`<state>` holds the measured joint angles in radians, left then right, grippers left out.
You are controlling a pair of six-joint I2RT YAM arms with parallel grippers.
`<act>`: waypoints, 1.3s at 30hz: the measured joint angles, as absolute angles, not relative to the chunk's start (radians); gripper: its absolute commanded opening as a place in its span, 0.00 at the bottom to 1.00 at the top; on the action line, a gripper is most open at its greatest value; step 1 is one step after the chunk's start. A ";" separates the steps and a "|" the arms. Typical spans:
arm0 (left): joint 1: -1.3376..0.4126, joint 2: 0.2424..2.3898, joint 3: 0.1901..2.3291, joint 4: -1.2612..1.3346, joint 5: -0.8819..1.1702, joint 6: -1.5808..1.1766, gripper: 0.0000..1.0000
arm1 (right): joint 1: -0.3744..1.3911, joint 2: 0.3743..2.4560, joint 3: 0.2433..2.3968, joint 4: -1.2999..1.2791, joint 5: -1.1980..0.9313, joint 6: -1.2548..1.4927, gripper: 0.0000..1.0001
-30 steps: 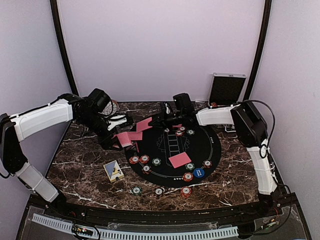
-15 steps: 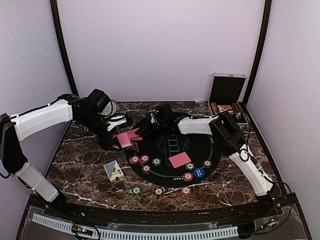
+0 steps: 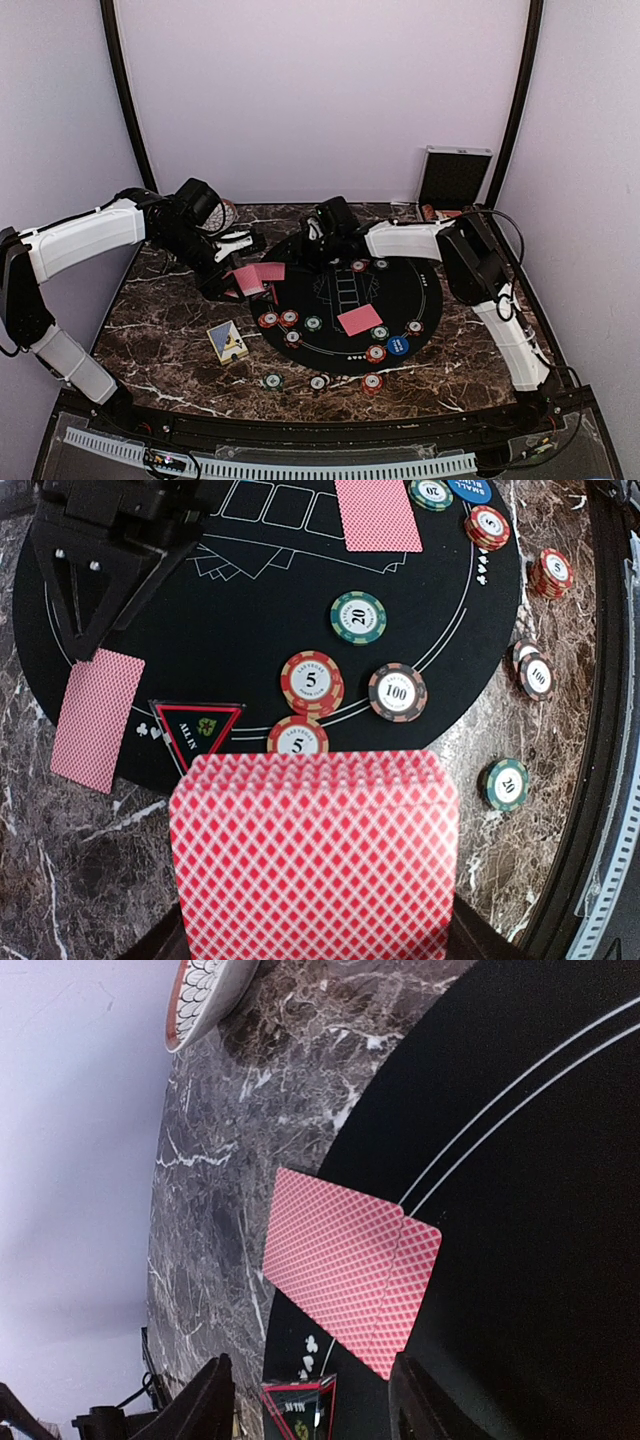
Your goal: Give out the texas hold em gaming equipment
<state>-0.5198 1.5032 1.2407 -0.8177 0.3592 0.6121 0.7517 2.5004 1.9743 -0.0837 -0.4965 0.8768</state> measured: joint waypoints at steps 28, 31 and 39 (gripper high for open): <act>-0.519 1.503 1.245 -0.818 0.377 0.598 0.00 | 0.888 2.017 1.373 0.264 -0.663 0.970 0.69; -0.519 1.504 1.245 -0.818 0.379 0.597 0.00 | 0.894 2.027 1.388 0.286 -0.680 0.989 0.69; -0.519 1.504 1.260 -0.818 0.384 0.595 0.00 | 0.896 2.092 1.439 0.330 -0.713 1.036 0.70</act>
